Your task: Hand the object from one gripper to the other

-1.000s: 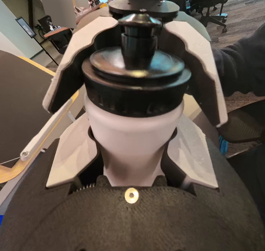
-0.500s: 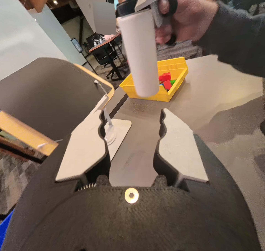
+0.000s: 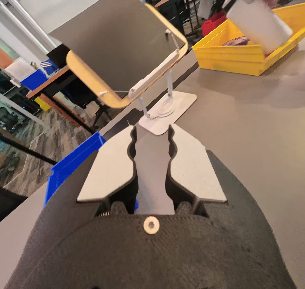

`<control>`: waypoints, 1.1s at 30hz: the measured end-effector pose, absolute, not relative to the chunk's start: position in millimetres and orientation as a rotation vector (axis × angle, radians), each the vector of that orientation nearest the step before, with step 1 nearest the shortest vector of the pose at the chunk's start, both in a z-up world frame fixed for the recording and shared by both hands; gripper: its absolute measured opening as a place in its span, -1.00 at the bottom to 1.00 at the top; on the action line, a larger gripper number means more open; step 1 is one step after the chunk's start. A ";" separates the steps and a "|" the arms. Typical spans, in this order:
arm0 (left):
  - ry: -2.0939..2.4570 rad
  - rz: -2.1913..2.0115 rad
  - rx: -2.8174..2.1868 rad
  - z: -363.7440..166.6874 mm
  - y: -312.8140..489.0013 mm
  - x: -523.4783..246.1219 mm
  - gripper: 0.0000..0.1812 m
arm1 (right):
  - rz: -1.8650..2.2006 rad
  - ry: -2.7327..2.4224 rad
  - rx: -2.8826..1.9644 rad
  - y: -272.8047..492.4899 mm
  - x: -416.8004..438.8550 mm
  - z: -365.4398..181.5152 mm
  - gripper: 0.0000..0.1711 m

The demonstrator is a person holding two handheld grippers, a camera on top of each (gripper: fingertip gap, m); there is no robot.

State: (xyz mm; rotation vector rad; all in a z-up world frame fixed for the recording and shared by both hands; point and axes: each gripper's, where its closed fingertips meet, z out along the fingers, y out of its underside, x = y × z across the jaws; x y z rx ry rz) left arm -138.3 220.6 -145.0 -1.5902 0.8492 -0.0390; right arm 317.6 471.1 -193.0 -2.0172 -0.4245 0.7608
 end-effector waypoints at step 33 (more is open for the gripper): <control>0.755 0.298 -1.941 -229.8 278.6 -324.2 -0.48 | 0.632 -0.970 -1.498 341.3 71.6 -129.8 -0.22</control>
